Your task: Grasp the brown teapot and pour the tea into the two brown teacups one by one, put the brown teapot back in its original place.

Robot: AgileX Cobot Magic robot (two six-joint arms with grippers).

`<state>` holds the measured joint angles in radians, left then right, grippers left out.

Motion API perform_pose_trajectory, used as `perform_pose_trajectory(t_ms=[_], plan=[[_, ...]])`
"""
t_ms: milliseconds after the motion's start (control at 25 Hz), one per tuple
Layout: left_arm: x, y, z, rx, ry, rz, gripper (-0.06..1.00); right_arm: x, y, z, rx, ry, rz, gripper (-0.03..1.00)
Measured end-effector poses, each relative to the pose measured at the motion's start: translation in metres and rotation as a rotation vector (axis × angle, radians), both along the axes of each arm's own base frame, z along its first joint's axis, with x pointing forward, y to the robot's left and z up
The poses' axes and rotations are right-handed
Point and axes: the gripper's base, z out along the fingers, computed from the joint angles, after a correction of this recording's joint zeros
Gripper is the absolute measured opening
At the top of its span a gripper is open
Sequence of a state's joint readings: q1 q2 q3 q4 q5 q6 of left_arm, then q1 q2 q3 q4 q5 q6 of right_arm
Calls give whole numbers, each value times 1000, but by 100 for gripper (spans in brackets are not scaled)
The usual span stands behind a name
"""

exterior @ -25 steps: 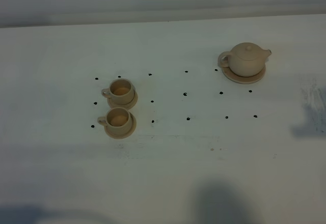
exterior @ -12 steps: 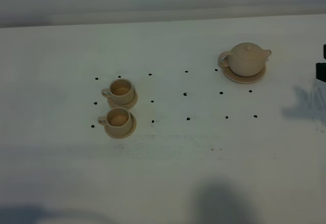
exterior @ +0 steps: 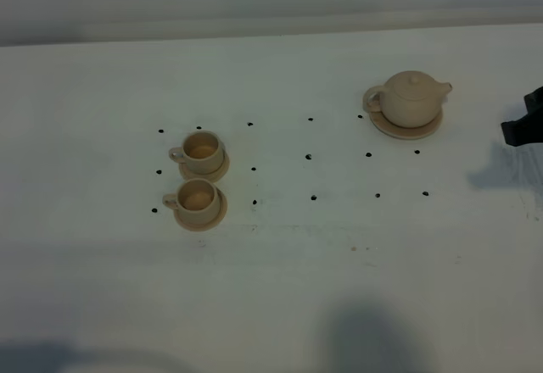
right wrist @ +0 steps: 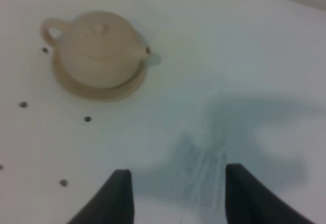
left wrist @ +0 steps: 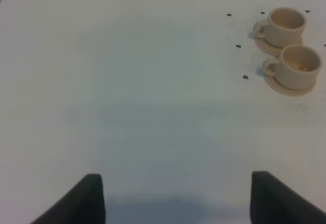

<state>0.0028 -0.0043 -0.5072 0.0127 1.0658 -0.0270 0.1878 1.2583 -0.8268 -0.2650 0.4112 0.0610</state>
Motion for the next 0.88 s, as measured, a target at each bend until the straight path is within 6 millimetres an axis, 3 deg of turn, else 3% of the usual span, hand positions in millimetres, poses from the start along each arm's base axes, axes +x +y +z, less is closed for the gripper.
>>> perform_pose_trajectory(t_ms=[200,400,600,880], plan=[[0,0,0,0,0,0,57,16,-17,-13,9,37,-85,40],[0,0,0,0,0,0,57,39,-13,-2,150,7,-163,40],[0,0,0,1,0,1,57,63,13,10,373,25,-200,40],[0,0,0,1,0,1,57,79,52,4,701,100,-261,40]])
